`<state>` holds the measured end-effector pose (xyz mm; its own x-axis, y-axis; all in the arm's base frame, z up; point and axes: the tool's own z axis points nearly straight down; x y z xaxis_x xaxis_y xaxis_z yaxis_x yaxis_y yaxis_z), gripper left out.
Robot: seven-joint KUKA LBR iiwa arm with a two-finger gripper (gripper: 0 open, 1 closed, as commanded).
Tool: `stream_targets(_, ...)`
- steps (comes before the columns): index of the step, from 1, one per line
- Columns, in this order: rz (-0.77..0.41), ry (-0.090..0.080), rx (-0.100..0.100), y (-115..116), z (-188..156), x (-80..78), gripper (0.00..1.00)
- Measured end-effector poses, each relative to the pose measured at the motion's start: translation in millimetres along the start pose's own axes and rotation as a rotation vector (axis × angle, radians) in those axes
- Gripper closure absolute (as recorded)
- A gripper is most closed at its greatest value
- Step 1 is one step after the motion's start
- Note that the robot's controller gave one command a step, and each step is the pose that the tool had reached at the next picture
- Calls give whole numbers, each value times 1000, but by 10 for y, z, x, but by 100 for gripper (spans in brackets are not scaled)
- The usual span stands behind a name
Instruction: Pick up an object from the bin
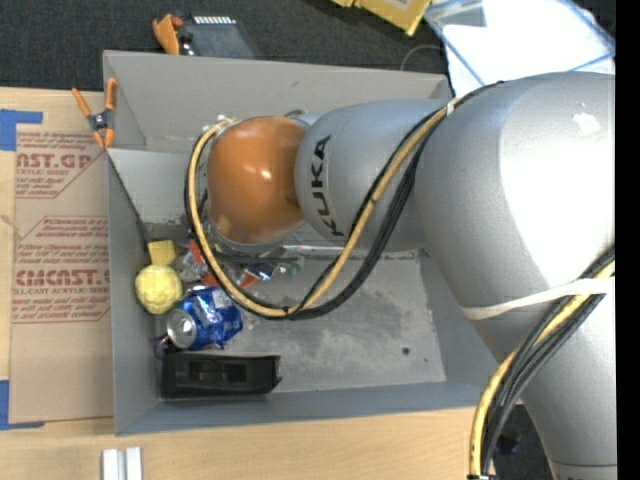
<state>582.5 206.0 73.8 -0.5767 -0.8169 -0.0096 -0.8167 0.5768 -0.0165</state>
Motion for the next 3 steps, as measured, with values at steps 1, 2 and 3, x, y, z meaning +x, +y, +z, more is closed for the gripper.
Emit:
stream_targets(1, 93, -4, 0, 88, -30, -226, 0)
stream_targets(2, -129, -7, 5, 134, 18, -316, 100)
stream_targets(3, -129, -7, 5, 134, 18, -316, 100)
